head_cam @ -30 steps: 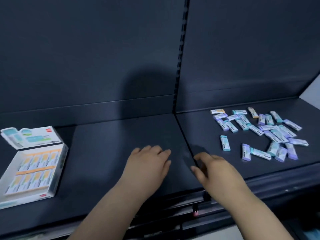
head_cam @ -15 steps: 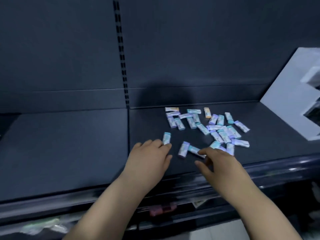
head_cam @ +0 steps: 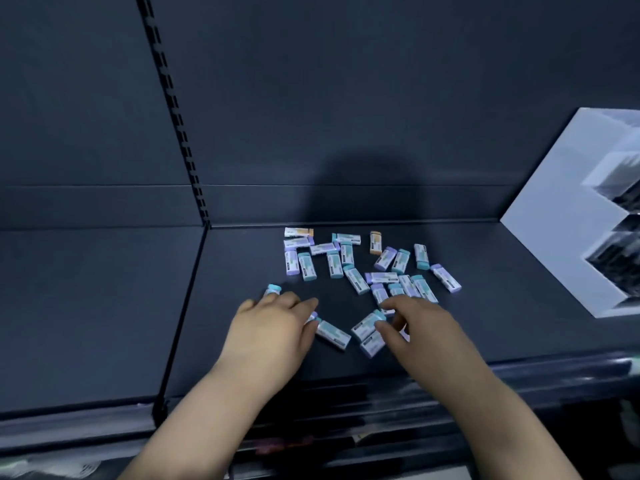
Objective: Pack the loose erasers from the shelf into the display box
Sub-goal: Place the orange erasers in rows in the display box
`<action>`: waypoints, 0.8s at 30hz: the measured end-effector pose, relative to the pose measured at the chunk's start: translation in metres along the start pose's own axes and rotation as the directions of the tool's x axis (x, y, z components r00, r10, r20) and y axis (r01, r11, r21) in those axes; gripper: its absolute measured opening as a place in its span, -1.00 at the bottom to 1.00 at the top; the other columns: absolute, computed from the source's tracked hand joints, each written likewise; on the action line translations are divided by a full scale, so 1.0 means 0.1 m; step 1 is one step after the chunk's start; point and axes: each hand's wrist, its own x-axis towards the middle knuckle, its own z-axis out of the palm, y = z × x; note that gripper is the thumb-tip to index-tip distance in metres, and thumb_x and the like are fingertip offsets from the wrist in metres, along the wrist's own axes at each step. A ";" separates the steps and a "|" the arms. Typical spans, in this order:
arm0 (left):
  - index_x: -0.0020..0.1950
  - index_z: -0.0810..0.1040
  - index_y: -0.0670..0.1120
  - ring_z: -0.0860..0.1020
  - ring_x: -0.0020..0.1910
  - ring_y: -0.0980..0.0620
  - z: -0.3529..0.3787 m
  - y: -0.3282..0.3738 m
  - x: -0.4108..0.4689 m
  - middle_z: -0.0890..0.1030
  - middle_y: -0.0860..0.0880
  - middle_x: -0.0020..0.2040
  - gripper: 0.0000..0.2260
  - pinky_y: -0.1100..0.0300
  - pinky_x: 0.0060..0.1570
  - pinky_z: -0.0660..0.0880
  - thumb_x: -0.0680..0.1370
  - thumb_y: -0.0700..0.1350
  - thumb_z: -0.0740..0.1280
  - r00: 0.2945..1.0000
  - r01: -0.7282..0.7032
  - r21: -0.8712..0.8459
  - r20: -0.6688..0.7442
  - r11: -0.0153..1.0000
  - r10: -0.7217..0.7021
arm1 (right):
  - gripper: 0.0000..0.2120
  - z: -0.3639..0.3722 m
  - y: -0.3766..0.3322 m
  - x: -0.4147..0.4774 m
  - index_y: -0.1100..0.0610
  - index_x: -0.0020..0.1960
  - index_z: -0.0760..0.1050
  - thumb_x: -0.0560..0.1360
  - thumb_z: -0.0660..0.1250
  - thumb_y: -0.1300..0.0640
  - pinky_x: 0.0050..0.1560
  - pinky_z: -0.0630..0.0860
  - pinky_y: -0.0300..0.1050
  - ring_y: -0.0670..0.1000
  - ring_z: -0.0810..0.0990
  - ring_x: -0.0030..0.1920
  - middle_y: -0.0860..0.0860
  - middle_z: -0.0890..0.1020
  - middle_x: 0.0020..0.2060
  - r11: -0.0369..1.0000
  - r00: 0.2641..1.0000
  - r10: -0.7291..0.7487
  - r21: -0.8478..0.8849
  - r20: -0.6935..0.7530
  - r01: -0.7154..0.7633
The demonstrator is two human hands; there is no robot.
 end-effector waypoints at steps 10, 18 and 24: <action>0.02 0.65 0.02 0.62 -0.24 -0.03 0.13 -0.31 0.51 0.64 0.07 -0.20 -0.71 0.10 -0.32 0.50 0.31 -0.02 0.52 0.999 -0.048 0.018 0.016 0.999 0.048 | -0.76 0.14 0.07 0.49 0.01 0.18 0.49 0.54 0.25 0.00 -0.09 0.34 -0.26 -0.10 0.42 -0.10 -0.10 0.52 -0.17 0.999 0.999 0.041 0.005 -0.020 -0.041; 0.05 0.64 0.02 0.61 -0.16 -0.12 0.16 -0.53 0.92 0.65 0.00 -0.11 -0.80 0.05 -0.21 0.48 0.43 -0.10 0.42 0.999 -0.025 0.028 0.031 0.999 0.024 | -0.79 0.13 0.31 0.81 0.00 0.14 0.52 0.53 0.27 0.03 -0.08 0.39 -0.21 -0.10 0.47 -0.09 -0.12 0.51 -0.12 0.989 0.991 0.133 0.062 0.004 -0.133; 0.33 0.40 0.14 0.45 0.19 -0.02 0.14 -0.50 1.41 0.49 0.05 0.18 -0.69 0.14 0.09 0.33 0.59 -0.05 0.13 0.992 0.008 0.158 0.123 0.987 -0.028 | -0.81 0.10 0.48 1.34 0.06 0.11 0.55 0.53 0.27 0.08 -0.06 0.47 -0.12 -0.02 0.51 -0.11 -0.03 0.54 -0.10 0.995 0.997 0.078 0.055 0.009 -0.078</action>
